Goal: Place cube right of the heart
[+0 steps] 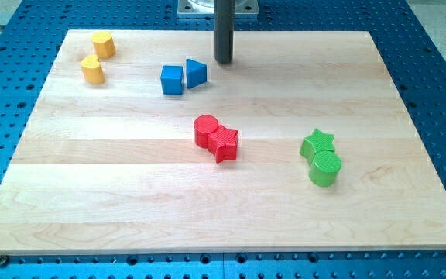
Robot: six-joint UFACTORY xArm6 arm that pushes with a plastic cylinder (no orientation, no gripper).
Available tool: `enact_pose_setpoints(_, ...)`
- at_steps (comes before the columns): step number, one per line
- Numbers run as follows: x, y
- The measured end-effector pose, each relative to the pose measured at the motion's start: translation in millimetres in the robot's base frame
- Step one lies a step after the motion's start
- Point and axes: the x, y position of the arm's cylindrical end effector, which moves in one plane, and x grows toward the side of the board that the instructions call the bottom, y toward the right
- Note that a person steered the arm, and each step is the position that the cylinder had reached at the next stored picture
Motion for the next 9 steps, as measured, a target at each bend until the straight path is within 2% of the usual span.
enact_pose_setpoints(1,42,-30)
enact_pose_setpoints(2,45,-69)
enact_pose_setpoints(3,23,-152)
enact_pose_setpoints(4,35,-145)
enact_pose_setpoints(5,71,-136)
enact_pose_setpoints(6,64,-181)
enact_pose_setpoints(7,45,-198)
enact_pose_setpoints(9,68,-217)
